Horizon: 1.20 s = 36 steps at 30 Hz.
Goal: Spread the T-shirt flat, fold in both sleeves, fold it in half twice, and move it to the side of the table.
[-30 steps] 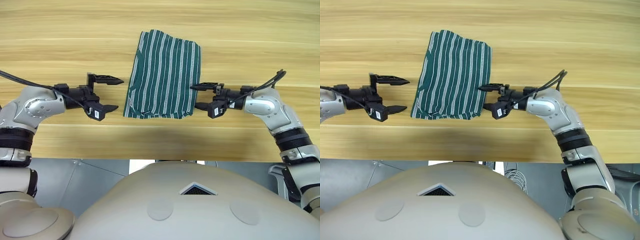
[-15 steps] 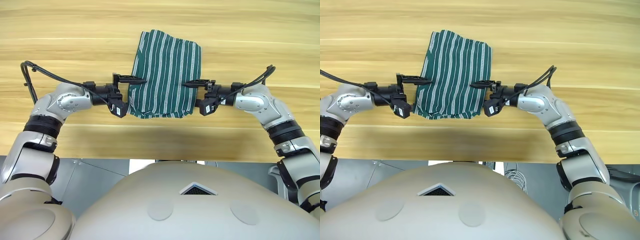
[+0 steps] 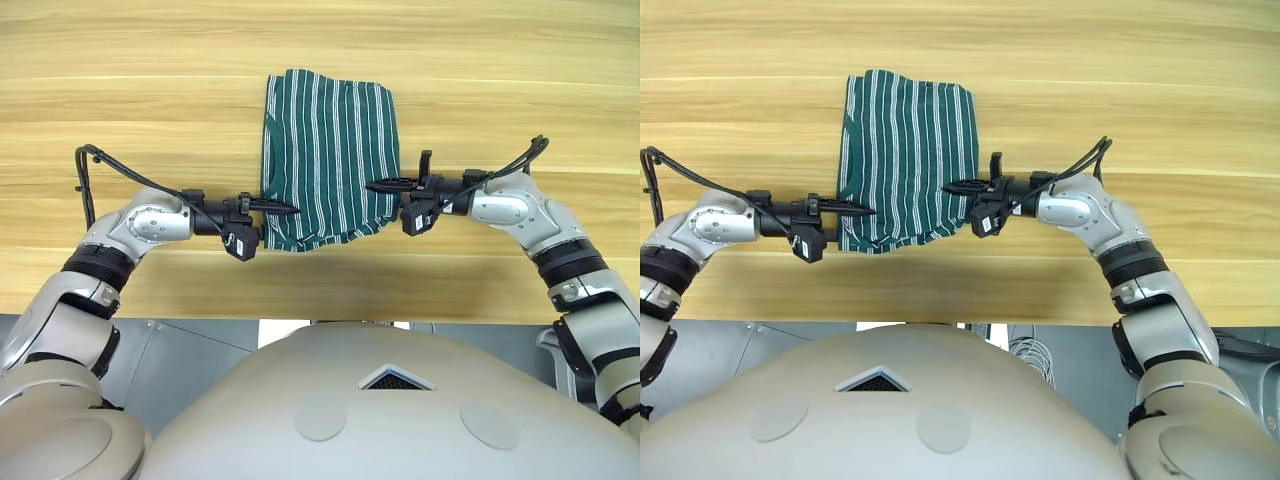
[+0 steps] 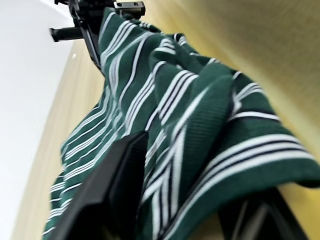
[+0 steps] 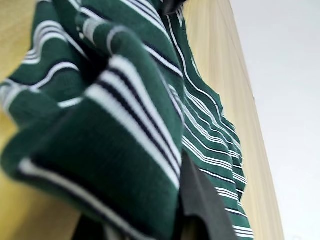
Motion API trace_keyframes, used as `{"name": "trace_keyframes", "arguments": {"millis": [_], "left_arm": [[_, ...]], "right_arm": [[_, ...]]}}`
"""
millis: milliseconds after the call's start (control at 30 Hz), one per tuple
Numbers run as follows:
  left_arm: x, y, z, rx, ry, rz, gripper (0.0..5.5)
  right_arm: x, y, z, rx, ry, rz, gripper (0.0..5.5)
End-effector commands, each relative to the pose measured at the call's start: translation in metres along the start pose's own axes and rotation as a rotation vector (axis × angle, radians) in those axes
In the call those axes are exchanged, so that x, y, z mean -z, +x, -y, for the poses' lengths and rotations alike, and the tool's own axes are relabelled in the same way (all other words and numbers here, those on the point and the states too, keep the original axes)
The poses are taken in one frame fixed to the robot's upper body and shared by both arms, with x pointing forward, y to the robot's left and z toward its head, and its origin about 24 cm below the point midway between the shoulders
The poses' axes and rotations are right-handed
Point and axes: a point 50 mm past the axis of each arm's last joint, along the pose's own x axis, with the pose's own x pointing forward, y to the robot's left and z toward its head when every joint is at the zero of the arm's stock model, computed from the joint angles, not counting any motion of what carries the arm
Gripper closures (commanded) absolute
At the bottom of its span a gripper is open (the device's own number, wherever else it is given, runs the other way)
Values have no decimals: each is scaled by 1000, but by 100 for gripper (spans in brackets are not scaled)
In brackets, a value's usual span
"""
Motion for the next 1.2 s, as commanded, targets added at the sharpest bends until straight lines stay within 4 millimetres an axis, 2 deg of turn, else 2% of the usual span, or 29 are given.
{"name": "trace_keyframes", "arguments": {"millis": [33,100,200,300,400,467,567,667,733,833,900,967,1133,1200], "left_arm": [[-6,6,34,129,-159,13,427],[-11,7,29,85,-196,43,451],[-20,6,20,4,-293,99,504],[-33,-4,8,-111,-451,179,550],[-44,-17,-9,-244,-630,285,550],[-48,-20,-12,-328,-794,367,550],[-47,-26,14,-450,-1110,451,550],[-59,-30,29,-503,-1301,530,550],[-69,-23,35,-484,-1402,561,550],[-71,-11,40,-453,-1520,544,550],[-67,-3,34,-434,-1580,513,550],[-61,1,17,-425,-1598,490,550],[-37,6,-16,-385,-1535,353,550],[-28,0,-35,-406,-1490,333,550]], "right_arm": [[3,-3,11,41,-8,14,539],[1,-4,8,27,17,37,540],[-8,-9,1,-22,156,108,540],[-17,-29,-8,-137,408,171,540],[-28,-51,-14,-287,675,254,540],[-34,-62,-13,-377,849,310,540],[-31,-75,-14,-456,1085,324,540],[-28,-75,-8,-429,1223,363,540],[-31,-72,-8,-424,1281,404,540],[-29,-67,-8,-422,1329,438,541],[-28,-65,-8,-418,1367,469,541],[-25,-62,-7,-399,1406,496,541],[-18,-54,-5,-344,1458,528,542],[-13,-54,-3,-318,1486,538,542]]}}
